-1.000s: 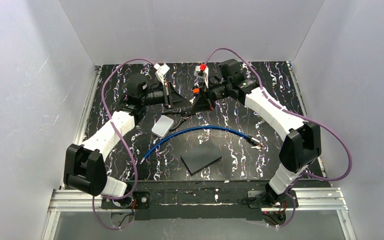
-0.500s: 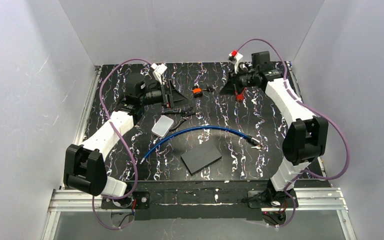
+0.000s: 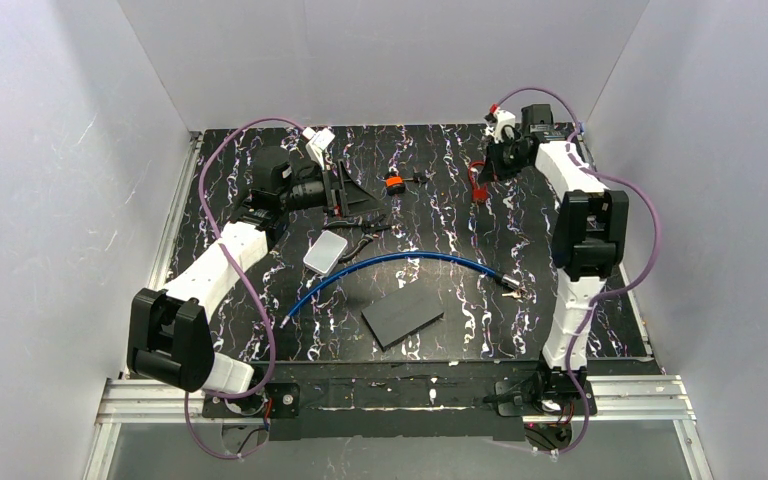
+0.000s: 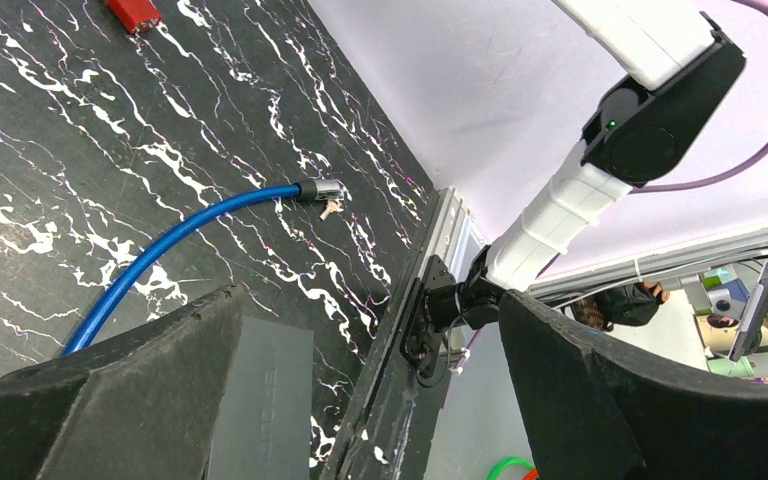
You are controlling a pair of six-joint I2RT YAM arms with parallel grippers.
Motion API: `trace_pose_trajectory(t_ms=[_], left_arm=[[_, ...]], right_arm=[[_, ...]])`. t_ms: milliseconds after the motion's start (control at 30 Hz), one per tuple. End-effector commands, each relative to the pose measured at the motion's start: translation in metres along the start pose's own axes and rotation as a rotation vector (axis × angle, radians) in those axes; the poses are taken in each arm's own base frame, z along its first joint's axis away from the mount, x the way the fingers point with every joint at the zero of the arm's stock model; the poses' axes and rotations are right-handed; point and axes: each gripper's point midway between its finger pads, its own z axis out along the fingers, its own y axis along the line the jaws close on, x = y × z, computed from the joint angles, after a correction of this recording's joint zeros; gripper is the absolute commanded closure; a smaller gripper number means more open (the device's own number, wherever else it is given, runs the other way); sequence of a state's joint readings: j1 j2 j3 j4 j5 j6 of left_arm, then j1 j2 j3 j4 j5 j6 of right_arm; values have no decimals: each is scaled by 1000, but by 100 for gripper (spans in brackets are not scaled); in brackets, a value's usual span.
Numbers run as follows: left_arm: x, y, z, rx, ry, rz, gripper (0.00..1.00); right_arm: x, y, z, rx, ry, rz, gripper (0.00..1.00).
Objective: Lock with the key
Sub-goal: Place the key at the center of the board.
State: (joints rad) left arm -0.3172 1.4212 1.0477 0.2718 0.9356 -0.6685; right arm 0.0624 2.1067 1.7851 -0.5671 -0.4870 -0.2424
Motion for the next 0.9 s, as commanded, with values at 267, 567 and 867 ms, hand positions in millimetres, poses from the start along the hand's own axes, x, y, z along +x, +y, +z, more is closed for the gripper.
trace_pose_trajectory(t_ms=[267,567,867], left_arm=[[-3,-3,-3,-3,-6,35,2],[-3,-1,-2,-4,-3,31,2],[-2,0,-2,-7,-2,30,2]], right_arm=[[-38,-44,26,133,-73,-16,99],[-35,-61,41,167,-59,-12,99],[-34,-69,51,178,-53,-1,91]])
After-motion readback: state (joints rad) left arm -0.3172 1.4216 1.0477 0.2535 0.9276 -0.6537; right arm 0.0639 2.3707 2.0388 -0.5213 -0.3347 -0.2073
